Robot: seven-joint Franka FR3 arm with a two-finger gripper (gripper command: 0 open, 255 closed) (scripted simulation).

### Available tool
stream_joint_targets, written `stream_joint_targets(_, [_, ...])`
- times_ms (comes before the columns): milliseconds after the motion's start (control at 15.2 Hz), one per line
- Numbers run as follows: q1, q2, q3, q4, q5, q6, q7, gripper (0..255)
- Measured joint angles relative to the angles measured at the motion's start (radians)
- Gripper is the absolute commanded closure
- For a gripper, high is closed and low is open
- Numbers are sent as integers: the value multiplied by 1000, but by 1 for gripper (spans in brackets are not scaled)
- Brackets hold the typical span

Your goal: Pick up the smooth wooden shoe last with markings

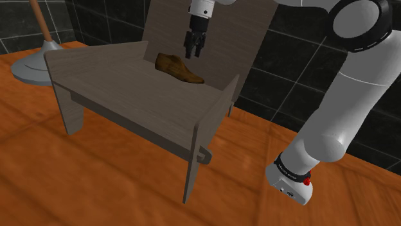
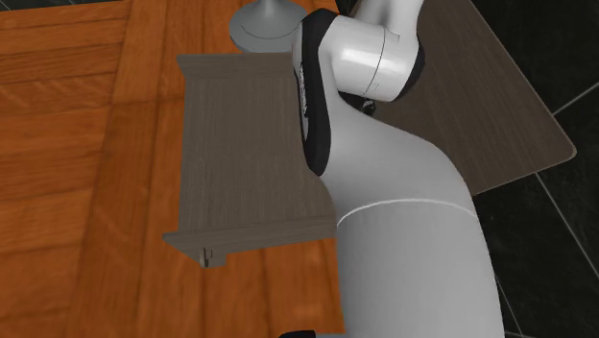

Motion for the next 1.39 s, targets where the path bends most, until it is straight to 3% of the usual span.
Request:
stream_joint_targets(330, [1, 224, 14, 279, 12, -82, -22, 0])
stream_joint_targets(858, [7, 234, 20, 217, 17, 4, -39, 0])
stream_joint_targets(924, [8, 235, 20, 217, 17, 5, -38, 255])
stream_joint_targets(1386, [3, 238, 17, 208, 17, 10, -43, 255])
